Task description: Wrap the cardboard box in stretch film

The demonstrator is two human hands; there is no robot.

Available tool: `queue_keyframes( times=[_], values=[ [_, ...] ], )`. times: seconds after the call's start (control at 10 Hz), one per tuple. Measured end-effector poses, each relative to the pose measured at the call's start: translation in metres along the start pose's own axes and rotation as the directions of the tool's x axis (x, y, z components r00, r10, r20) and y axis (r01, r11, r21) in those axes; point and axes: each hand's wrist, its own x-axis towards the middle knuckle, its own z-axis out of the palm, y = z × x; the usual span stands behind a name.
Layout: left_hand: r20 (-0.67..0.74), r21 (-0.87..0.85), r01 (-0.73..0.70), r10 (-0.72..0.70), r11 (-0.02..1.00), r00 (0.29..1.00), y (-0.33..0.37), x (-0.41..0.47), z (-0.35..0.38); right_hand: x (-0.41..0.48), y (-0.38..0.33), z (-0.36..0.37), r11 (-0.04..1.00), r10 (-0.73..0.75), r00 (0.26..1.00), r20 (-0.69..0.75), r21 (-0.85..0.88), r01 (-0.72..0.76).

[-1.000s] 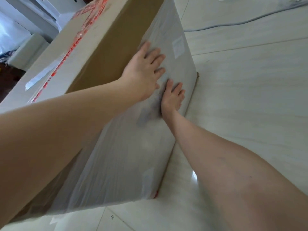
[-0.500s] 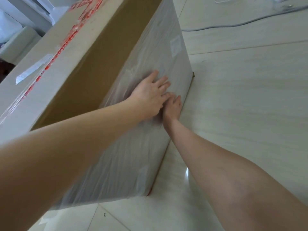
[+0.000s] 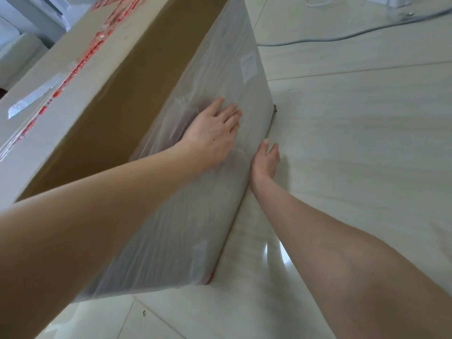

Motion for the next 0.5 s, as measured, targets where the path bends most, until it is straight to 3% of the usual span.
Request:
queue_keyframes(
  times=[0.2,0.4,0.5],
  values=[
    [0.01,-0.045,0.018,-0.017,0.999,1.0,0.0,-0.009,0.002,-0.011,-0.003,0.001,0.999,-0.006,0.999,0.05,-0.035,0.008],
    [-0.088,-0.057,0.158,-0.163,0.986,0.983,-0.031,-0.006,-0.006,-0.03,-0.013,0.006,0.996,-0.068,0.992,0.11,-0.056,0.075],
    [-0.128,-0.166,0.08,-0.102,0.983,0.987,-0.029,-0.007,-0.018,-0.04,-0.02,0.005,0.992,-0.088,0.988,0.127,-0.08,0.099]
  ],
)
